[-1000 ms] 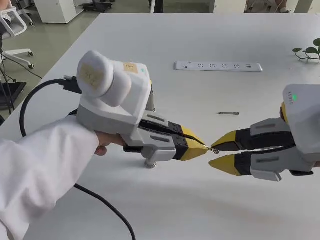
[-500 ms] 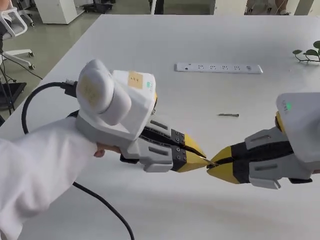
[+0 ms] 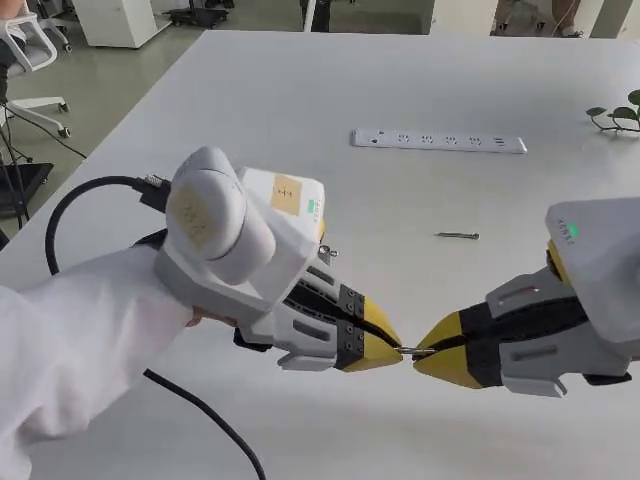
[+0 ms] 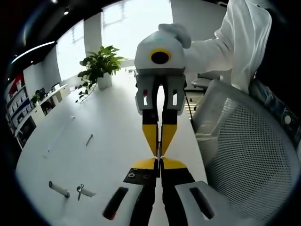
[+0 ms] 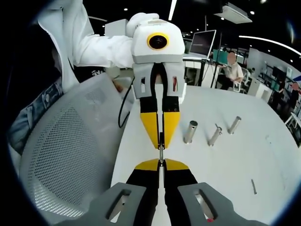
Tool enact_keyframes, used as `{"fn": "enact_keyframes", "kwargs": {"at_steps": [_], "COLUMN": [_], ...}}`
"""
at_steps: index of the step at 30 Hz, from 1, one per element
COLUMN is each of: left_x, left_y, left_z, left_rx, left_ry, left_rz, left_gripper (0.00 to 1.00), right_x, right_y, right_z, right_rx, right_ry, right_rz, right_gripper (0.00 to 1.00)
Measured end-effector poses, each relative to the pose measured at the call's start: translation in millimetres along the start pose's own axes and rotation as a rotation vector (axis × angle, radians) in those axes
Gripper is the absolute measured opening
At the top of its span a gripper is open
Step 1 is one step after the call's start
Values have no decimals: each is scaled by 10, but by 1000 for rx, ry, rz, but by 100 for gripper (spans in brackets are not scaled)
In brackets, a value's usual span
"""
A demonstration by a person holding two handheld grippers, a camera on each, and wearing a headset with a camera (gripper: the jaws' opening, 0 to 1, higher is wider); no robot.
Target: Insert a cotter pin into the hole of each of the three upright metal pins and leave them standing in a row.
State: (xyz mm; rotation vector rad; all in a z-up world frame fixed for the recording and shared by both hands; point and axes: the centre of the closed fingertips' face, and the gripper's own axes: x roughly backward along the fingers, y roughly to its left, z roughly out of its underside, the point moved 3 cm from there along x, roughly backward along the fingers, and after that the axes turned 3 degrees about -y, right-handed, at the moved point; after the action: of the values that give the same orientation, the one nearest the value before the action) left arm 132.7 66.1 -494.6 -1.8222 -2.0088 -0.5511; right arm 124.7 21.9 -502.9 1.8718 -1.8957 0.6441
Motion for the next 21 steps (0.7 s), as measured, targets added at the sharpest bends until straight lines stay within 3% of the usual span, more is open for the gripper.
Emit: {"fn": "enact_keyframes", "kwargs": {"at_steps": [9, 13, 16, 21], "left_x": [91, 150, 211, 310], "left_y": [31, 117, 204, 358], "left_z": [18, 53, 128, 220], "left_rx": [26, 27, 35, 50], "left_ry": [-47, -53, -36, -37], "left_rz": [-39, -91, -144, -240], "left_gripper": [3, 20, 21, 34], "right_x": [-40, -60, -71, -128], "right_y": [-81, -156, -207, -275], "right_z": [-17, -17, -4, 21], "right_rx": [-13, -19, -24, -39], "right_ry": [-19, -23, -22, -13], "right_rz": [10, 31, 41, 61], "right_gripper": [0, 0, 0, 0]}}
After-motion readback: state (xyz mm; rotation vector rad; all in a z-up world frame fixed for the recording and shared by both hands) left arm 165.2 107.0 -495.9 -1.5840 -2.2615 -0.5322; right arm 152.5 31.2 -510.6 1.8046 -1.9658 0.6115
